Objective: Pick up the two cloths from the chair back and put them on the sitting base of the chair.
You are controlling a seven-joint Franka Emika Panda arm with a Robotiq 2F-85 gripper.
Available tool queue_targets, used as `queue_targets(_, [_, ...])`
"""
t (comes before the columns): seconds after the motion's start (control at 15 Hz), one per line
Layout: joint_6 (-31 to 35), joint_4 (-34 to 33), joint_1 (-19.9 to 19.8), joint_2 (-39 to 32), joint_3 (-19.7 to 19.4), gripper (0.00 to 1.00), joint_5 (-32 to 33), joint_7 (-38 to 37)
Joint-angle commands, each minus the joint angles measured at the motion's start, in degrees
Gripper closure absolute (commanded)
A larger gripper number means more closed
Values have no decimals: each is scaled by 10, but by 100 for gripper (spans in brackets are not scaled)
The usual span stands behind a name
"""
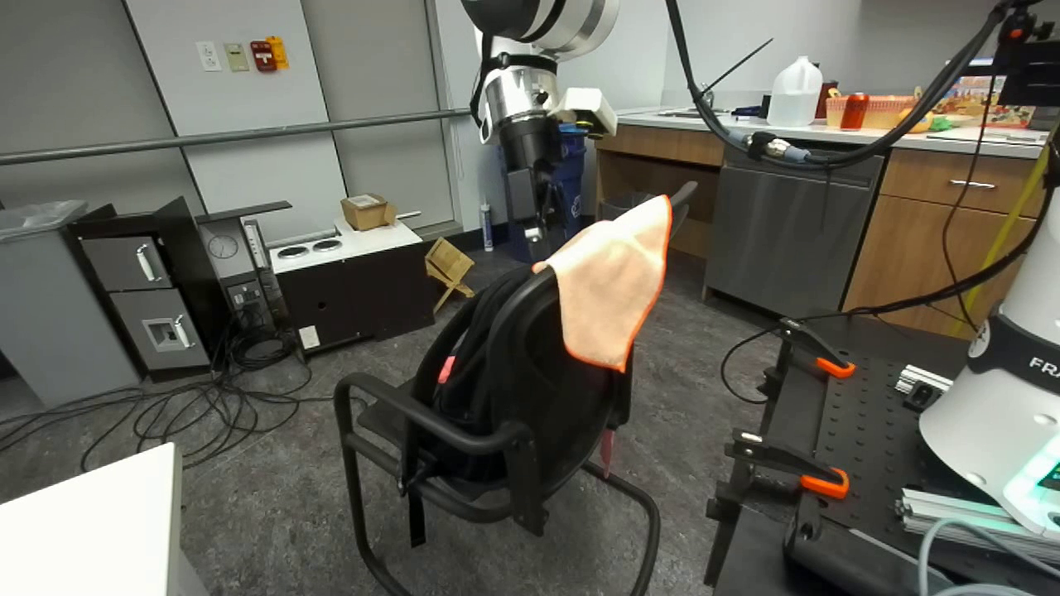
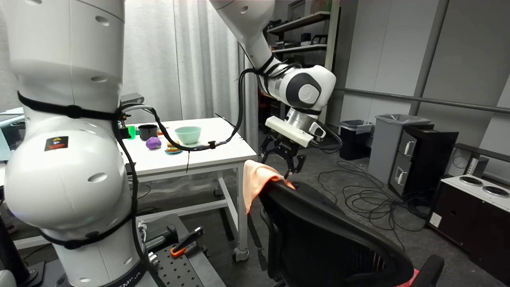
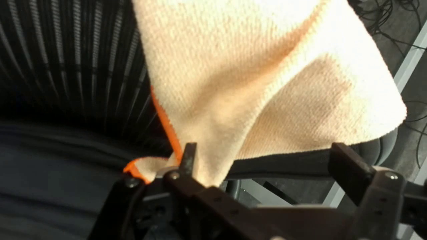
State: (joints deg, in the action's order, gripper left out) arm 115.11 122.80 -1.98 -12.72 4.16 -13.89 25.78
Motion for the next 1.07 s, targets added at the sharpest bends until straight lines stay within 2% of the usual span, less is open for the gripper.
queue_targets(0.0, [-24,12,2,7,-3,0,6,-14])
queue_targets(0.07, [-23,15,2,6,-3,25,5,-13])
queue_targets(0.13, [-26,16,2,6,-2,26,4,-14])
queue_targets(0.73, [-4,2,1,7,-7,95,3,-30])
queue_targets(0.8, [6,-1,1,8,-8,100,6,-31])
queue_targets(1.0, [44,-27,-2,10,-13,100,8,-32])
